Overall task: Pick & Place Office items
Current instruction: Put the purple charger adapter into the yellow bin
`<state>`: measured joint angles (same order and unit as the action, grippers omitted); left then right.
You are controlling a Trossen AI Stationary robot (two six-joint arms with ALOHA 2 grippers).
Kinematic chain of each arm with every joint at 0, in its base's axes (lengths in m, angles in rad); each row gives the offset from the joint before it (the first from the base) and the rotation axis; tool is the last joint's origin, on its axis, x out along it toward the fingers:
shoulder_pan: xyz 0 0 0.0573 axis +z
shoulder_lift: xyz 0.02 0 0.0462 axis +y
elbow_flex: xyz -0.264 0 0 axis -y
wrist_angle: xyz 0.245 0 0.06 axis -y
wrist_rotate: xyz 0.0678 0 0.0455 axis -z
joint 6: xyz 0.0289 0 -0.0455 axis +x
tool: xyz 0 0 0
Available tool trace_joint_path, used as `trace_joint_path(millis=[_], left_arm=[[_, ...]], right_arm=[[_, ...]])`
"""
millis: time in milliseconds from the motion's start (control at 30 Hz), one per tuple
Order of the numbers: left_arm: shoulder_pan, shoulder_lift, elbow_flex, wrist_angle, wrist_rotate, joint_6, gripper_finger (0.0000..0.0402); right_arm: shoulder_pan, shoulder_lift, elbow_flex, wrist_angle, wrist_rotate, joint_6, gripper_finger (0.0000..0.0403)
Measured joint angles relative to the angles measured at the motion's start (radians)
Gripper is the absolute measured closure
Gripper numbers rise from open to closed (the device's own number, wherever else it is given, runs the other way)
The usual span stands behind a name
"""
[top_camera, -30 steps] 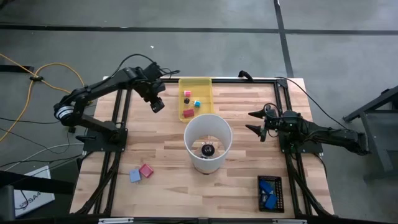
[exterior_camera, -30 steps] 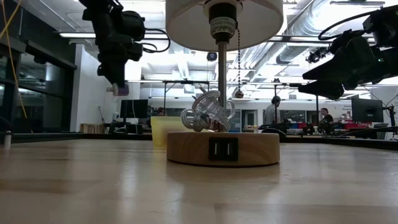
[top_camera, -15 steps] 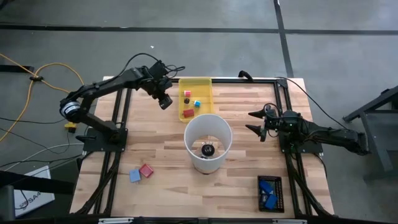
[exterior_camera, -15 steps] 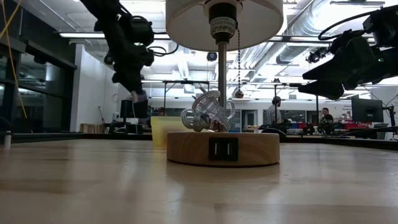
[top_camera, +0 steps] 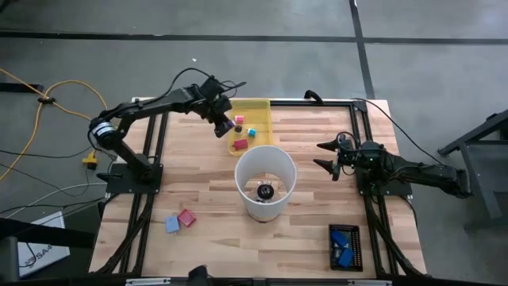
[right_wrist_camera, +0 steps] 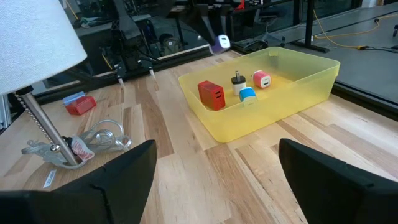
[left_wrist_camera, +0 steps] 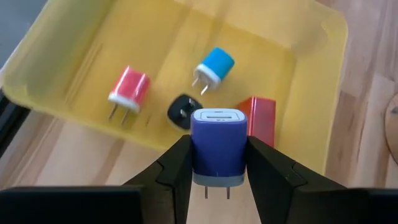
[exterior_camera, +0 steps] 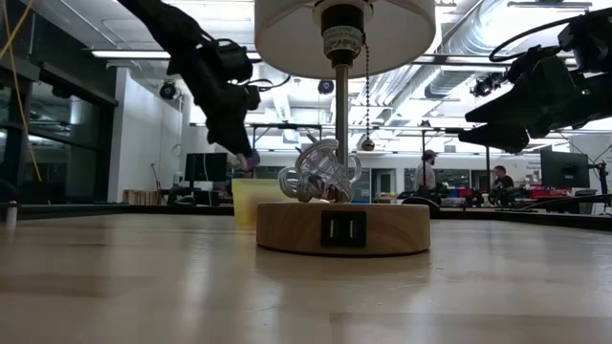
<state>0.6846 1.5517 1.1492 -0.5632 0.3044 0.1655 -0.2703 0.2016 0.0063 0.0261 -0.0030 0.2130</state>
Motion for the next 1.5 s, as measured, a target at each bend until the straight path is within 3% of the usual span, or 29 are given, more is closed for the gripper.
trace_joint_path(millis=[533,1033,1500], left_arm=[[-0.017,0.151,0.051,0.108,0.052,0.056,0.0281],[-0.055,0.258,0.061,0.151,0.040,0.082,0.0281],[-0.061,0.278,0.061,0.149,0.034,0.082,0.0281]], right_arm=[[0.000,0.000,0.000,0.000,0.000,0.000,0.0078],[0.000,0.000,0.000,0.000,0.000,0.000,0.0078],[0.000,0.000,0.000,0.000,0.000,0.000,0.0078]])
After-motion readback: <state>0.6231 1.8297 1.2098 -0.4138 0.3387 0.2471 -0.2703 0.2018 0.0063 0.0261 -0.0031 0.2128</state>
